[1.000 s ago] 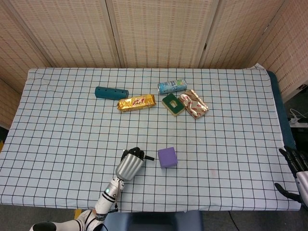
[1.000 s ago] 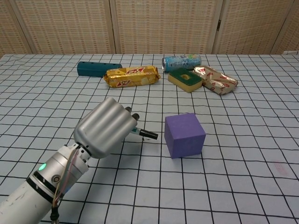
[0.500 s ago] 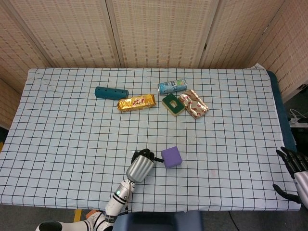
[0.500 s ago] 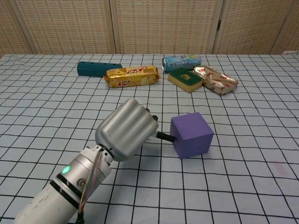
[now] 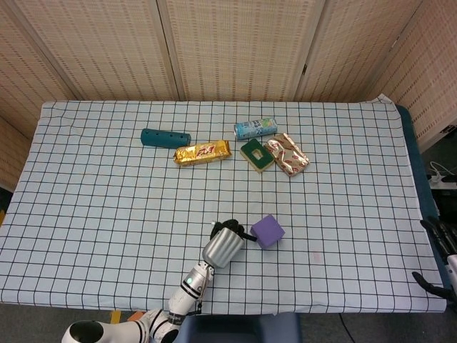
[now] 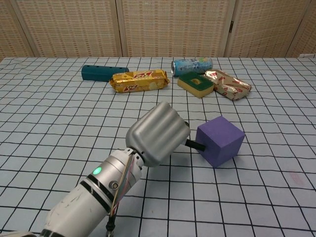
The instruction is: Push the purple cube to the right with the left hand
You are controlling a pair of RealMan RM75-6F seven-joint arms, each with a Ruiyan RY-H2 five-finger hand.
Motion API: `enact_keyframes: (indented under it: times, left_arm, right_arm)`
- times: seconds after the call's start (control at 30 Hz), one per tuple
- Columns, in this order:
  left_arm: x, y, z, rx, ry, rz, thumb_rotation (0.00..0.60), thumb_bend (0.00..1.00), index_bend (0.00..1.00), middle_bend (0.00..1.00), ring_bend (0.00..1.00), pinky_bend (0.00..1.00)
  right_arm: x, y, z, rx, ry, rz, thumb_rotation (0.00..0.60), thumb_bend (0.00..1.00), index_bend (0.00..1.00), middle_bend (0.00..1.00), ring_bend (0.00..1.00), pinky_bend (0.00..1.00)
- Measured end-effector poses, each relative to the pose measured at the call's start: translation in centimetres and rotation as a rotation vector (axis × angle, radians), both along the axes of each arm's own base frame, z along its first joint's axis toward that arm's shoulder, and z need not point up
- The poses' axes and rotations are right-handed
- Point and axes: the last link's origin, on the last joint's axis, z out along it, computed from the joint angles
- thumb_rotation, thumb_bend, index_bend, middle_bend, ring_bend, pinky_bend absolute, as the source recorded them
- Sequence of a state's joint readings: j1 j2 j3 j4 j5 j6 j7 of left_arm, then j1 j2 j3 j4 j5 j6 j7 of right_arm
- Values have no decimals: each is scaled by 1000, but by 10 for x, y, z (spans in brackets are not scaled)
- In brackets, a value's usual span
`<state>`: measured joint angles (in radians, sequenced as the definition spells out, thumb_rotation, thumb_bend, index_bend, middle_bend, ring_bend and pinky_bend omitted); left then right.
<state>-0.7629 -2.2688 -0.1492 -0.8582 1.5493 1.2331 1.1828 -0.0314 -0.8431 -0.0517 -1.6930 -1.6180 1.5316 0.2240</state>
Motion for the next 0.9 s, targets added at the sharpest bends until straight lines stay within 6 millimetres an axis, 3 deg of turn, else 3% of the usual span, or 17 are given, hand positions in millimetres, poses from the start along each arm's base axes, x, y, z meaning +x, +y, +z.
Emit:
enact_keyframes:
  times: [0.23,0.4,0.53,0.67,0.77,0.9]
  left_arm:
    - [3,2,2,8,-22,-9,600,567,816,844,750,1000]
    - [-19,0,19,72,-56,13,600,569,813,845,750,1000]
    - [-55,3,46,109,-57,43,600,570,809,845,751,1000]
    - [-108,3,91,151,-43,102,600,569,808,845,751,1000]
    - [-149,-6,120,161,-41,165,600,568,806,841,751,1000]
    - [-187,-24,139,136,-69,240,600,567,796,827,752,1000]
  right_arm:
    - [-1,-1,-1,-3,7,-4,600,129,0,0,0,0]
    - [0,-3,-4,7,14,-3,600,129,0,0,0,0]
    - [2,-4,-8,18,24,2,600,129,0,0,0,0]
    - [4,-6,-14,27,37,8,600,129,0,0,0,0]
    - [6,-8,-19,36,48,12,600,129,0,0,0,0]
    - [8,-11,-25,45,59,18,600,129,0,0,0,0]
